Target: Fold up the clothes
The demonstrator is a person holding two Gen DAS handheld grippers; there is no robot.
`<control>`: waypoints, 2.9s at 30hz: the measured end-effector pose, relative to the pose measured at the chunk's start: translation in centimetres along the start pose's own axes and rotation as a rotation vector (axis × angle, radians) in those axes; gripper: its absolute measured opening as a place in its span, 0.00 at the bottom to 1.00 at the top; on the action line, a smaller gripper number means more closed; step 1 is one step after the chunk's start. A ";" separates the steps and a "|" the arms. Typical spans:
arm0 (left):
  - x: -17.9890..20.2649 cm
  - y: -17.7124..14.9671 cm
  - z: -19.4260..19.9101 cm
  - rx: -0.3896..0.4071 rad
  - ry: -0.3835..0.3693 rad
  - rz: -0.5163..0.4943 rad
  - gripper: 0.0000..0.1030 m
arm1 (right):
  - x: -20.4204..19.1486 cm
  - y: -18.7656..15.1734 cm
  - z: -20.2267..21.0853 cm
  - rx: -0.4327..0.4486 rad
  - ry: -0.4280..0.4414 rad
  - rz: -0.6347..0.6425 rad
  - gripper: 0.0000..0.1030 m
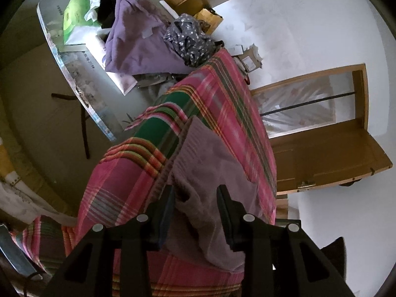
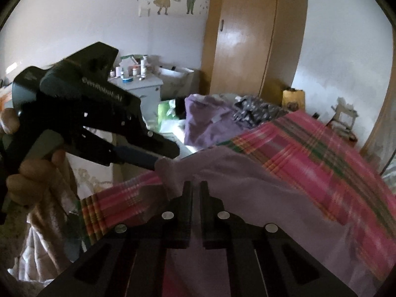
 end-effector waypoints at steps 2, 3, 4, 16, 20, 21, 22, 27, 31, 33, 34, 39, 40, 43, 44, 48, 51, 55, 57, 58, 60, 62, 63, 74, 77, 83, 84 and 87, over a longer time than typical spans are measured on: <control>-0.2 -0.4 -0.1 -0.009 0.016 -0.011 0.34 | -0.2 -0.1 0.2 -0.010 0.002 0.023 0.05; -0.3 -0.5 -0.2 -0.013 0.024 -0.016 0.34 | -0.5 -0.4 0.1 -0.019 0.012 0.033 0.05; -0.5 -0.7 -0.4 -0.019 0.031 -0.015 0.34 | -0.8 -0.7 -0.1 -0.029 0.021 0.041 0.05; -1.5 -1.0 -1.0 -0.037 0.030 0.032 0.34 | -0.8 -4.6 -0.3 -0.112 0.071 0.005 0.37; -1.7 -0.9 -1.5 -0.044 0.020 0.058 0.34 | -0.8 -6.2 -0.9 -0.150 0.074 -0.011 0.37; -1.7 -0.8 -1.5 -0.046 0.009 0.065 0.34 | -0.7 -6.6 -1.0 -0.156 0.066 -0.018 0.37; -1.6 -0.9 -1.6 -0.049 0.003 0.064 0.34 | -0.5 -6.8 -1.2 -0.160 0.047 -0.023 0.37; -0.8 -0.9 -1.6 -0.037 -0.005 0.037 0.21 | 0.5 -6.5 -0.4 -0.140 0.010 -0.042 0.06; -0.4 -0.8 -1.1 -0.016 -0.013 0.024 0.17 | 0.8 -5.6 1.3 -0.101 -0.034 -0.001 0.03; -0.3 -1.0 -0.9 -0.012 -0.017 0.021 0.16 | 0.9 -5.0 2.4 -0.079 -0.055 0.036 0.03; -0.2 -1.0 -0.8 -0.011 -0.020 0.019 0.16 | 1.0 -4.6 2.9 -0.069 -0.063 0.050 0.03; -1.3 -2.0 -0.5 -0.026 0.010 0.010 0.14 | 1.1 -4.8 3.7 -0.075 -0.073 0.066 0.03; -1.6 -2.1 -0.6 -0.028 0.021 0.011 0.14 | 0.9 -5.3 3.3 -0.092 -0.065 0.067 0.03; -2.7 -2.3 -0.9 -0.035 0.037 0.033 0.14 | 0.5 -6.7 2.0 -0.138 -0.045 0.059 0.03; -2.8 -2.4 -1.0 -0.036 0.035 0.034 0.14 | 0.5 -6.9 1.9 -0.143 -0.043 0.051 0.02; -2.8 -2.2 -1.0 -0.029 0.042 0.025 0.14 | 0.9 -6.5 2.2 -0.120 0.000 -0.017 0.10; -2.9 -2.0 -1.0 -0.026 0.038 0.033 0.14 | 0.5 -6.9 2.2 -0.131 0.045 -0.032 0.35; -2.8 -1.7 -0.9 -0.012 0.038 0.032 0.14 | -0.9 -8.2 1.6 -0.154 0.064 -0.004 0.35; -2.6 -1.6 -0.6 -0.004 0.035 0.027 0.13 | -0.8 -8.6 1.0 -0.162 0.033 -0.003 0.35; -2.4 -1.5 -0.5 0.001 0.028 0.025 0.13 | -0.7 -8.6 0.8 -0.165 0.016 -0.010 0.35; -1.9 -1.3 -0.1 0.016 0.010 0.025 0.13 | -0.5 -8.5 0.5 -0.162 0.013 -0.033 0.35; -1.2 -1.1 0.3 0.030 -0.006 0.017 0.12 | -0.5 -8.1 0.7 -0.140 0.011 -0.034 0.35; -0.9 -1.0 0.5 0.037 -0.013 0.017 0.12 | -0.4 -7.9 0.7 -0.134 -0.007 -0.025 0.35; 2.1 -0.5 1.5 0.074 -0.080 -0.022 0.12 | 3.1 -8.5 1.3 -0.148 -0.167 -0.049 0.32; 2.2 -0.5 1.5 0.075 -0.081 -0.022 0.12 | 4.6 -8.5 2.0 -0.142 -0.227 -0.050 0.07; 0.9 -1.6 0.8 0.042 -0.038 -0.020 0.12 | 5.9 -7.5 4.8 -0.091 -0.315 0.005 0.06; 0.4 -1.8 0.7 0.036 -0.027 -0.017 0.12 | 5.7 -7.6 4.9 -0.094 -0.309 0.012 0.06; -1.6 -2.5 0.3 0.010 0.011 0.012 0.12 | 4.9 -8.6 4.7 -0.124 -0.289 0.044 0.05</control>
Point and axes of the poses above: each gripper's, at about its wrist camera, not at the fingertips, and z roughly against the way its jaws point, x to its right, y to its top, the point moved 10 cm from there along -z, roughly the way its jaws point, and after that the axes turned 2 degrees about -x, right-handed, at the moved point
